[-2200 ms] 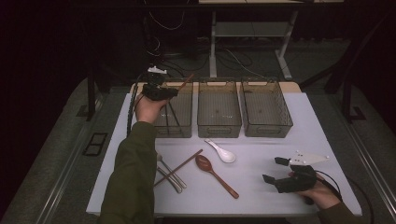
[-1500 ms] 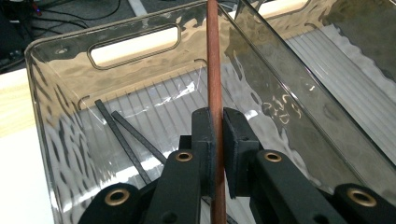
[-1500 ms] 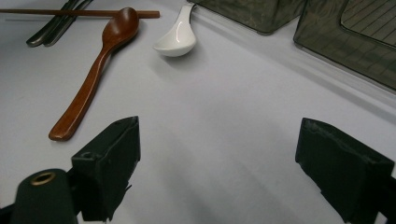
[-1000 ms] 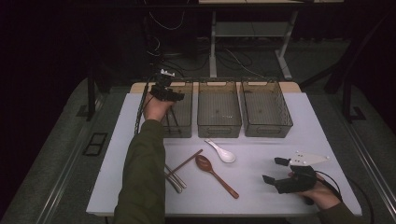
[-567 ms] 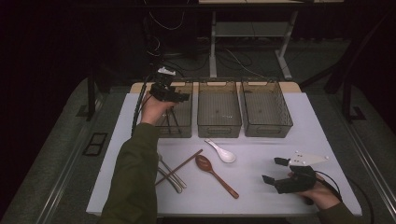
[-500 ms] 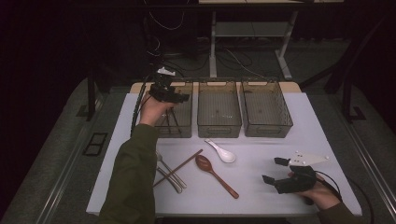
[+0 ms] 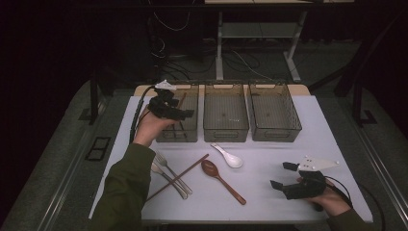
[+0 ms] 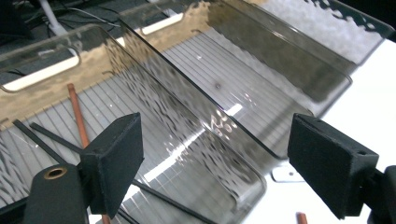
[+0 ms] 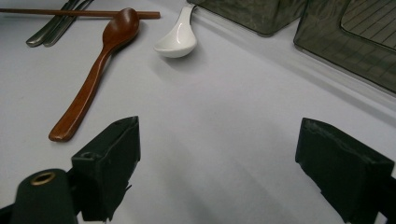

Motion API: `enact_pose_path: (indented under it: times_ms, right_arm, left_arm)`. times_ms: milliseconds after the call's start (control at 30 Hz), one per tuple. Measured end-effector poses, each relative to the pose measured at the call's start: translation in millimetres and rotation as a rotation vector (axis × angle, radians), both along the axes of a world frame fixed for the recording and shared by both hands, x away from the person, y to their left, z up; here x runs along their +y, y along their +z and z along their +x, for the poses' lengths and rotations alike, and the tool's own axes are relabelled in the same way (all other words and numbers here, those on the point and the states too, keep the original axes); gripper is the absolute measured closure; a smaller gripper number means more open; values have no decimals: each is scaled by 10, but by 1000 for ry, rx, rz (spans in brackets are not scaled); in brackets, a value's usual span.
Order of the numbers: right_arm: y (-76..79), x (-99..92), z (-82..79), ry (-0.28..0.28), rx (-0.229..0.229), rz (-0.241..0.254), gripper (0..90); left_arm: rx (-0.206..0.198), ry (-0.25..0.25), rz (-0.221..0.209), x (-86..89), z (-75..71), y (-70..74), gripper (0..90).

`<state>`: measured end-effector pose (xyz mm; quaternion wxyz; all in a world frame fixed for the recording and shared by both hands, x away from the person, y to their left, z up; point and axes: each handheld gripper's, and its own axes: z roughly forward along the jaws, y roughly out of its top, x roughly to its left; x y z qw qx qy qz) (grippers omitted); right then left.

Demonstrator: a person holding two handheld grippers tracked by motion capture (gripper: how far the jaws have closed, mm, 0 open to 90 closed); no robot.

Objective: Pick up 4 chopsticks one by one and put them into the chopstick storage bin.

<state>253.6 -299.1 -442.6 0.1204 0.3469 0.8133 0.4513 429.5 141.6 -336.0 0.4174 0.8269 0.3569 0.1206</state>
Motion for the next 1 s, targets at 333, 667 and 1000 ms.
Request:
enact_pose_path:
  times_ms: [333,667,1000]
  right_arm:
    - [2,-2,-2,-1,-1,0,139]
    - [8,-1,-7,0,0,0,139]
    - [5,2,-7,1,-4,-4,139]
  left_arm:
    - [-24,-45,17,-13,-396,-63,153]
    - [-23,-64,38,-44,-740,-197,154]
    - [-20,-69,24,-14,-1041,-426,175]
